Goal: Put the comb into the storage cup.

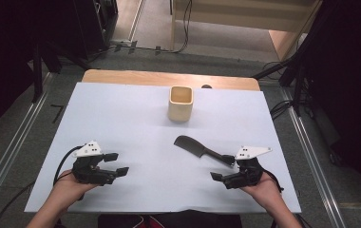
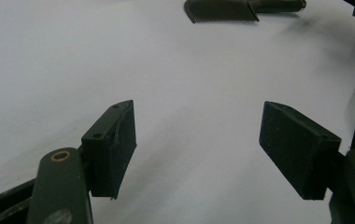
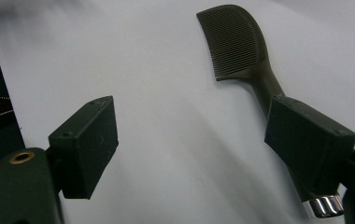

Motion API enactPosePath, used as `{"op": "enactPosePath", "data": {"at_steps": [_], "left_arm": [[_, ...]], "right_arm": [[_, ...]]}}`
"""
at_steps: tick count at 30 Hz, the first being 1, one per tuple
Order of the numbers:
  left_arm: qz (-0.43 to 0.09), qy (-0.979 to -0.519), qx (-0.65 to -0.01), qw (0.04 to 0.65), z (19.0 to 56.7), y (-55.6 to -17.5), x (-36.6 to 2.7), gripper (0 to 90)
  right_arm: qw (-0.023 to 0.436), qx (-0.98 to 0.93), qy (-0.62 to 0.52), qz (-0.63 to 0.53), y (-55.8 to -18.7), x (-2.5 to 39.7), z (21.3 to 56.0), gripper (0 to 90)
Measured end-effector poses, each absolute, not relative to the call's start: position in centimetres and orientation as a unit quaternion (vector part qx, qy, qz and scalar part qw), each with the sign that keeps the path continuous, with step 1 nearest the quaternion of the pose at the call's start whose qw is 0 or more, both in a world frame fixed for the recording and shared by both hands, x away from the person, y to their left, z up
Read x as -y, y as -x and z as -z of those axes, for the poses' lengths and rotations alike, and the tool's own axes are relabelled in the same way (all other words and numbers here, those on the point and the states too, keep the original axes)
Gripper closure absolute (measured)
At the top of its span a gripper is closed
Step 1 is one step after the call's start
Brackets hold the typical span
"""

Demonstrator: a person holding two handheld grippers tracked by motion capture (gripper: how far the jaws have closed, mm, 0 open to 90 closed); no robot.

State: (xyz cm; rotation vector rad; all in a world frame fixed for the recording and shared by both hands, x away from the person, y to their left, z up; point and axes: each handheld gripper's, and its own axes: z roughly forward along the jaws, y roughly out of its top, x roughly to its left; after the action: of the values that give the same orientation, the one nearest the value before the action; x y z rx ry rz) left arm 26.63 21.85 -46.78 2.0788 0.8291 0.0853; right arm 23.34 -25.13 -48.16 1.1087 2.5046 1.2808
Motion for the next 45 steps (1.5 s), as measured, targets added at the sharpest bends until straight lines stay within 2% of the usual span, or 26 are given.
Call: {"op": "enactPosePath", "data": {"at_steps": [45], "left_arm": [[-0.03, -0.837, -0.333, 0.434, 46.78, -26.7, -21.72, 28.3]], "right_arm": [[0.052, -0.831, -0.353, -0.427, -23.41, 24.78, 48.26, 15.5]]}}
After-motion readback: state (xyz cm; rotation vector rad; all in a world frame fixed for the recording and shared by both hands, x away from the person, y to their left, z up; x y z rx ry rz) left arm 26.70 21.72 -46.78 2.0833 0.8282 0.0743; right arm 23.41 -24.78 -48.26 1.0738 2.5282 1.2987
